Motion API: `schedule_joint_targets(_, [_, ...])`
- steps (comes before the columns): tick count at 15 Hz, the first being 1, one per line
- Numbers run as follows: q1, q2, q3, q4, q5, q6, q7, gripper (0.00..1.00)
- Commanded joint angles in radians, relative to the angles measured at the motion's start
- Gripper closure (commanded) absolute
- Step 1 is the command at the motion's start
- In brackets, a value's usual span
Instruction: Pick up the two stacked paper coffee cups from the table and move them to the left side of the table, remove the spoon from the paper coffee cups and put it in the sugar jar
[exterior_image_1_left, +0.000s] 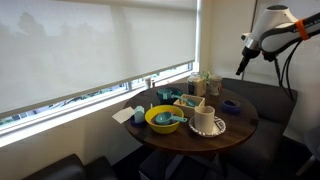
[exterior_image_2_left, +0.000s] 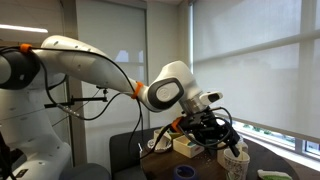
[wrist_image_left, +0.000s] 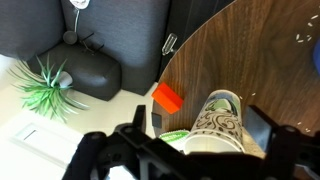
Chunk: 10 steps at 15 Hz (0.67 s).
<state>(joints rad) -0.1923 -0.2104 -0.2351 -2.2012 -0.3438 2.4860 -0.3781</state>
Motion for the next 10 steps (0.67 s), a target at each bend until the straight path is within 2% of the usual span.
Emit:
schedule_joint_targets(1, [0.001,0.012,0.002,0.023,0.020,-0.005,-0.036,0.00])
schedule_joint_targets(6, [0.006,0.019,0.000,0.047,0.041,-0.010,-0.082,0.00])
schedule_joint_targets(10, [0.058,0.047,0.024,0.018,0.108,0.023,-0.107,0.00])
